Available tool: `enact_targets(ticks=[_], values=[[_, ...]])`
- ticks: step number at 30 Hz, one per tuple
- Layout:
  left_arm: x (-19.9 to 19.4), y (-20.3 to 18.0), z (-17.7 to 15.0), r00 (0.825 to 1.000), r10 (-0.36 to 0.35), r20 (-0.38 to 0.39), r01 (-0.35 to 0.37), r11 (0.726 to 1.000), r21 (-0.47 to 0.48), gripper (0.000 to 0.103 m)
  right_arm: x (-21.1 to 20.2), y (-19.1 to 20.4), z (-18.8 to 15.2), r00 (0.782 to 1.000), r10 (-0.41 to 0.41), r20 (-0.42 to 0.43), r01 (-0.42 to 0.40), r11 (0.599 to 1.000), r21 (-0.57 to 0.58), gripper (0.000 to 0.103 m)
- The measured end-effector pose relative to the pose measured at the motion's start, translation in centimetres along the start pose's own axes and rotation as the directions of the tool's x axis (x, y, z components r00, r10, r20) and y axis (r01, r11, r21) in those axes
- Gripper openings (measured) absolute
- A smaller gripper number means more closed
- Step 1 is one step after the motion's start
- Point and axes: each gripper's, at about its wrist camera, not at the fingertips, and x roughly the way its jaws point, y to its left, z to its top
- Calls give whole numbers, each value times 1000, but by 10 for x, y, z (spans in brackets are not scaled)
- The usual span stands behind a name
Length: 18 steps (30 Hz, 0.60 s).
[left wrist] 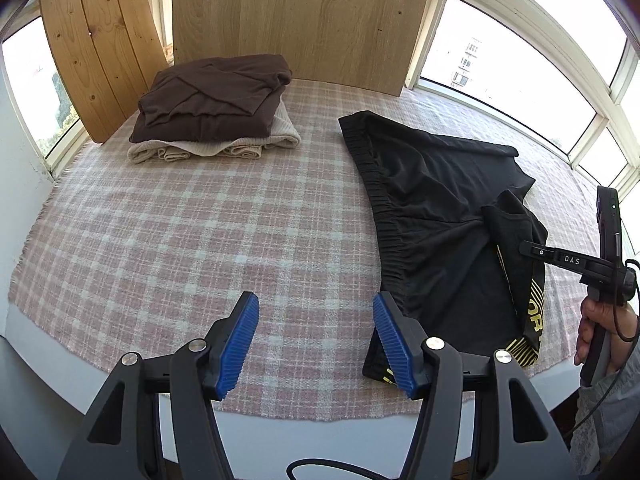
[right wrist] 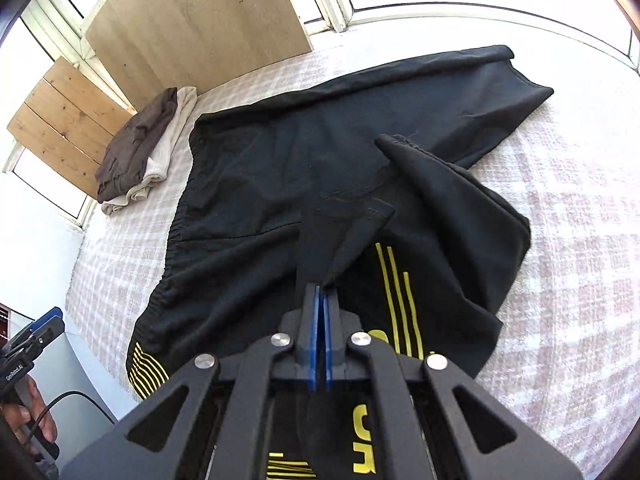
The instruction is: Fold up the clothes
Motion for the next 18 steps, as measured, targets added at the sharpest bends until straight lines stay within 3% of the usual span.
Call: enact_targets(ticks=[5,9,11,18], values=[[10,-27,7,998,-58,-13,59,995,75,57,-72,-41,-30,991,-101,85,91,990,111,2],[18,-54,12,993,-109,-32,113,984,138,57,-121,-86,-70,966,-234,108,202,947,249,2],[22,-67,14,991,-130,-42,135,977,166,57,-133,-111,-86,951,-298,85,258,913,316,2],[24,-90,15,987,-153,-59,162,962,222,57,-139,-150,-129,920,-392,-16,362,832,420,3]])
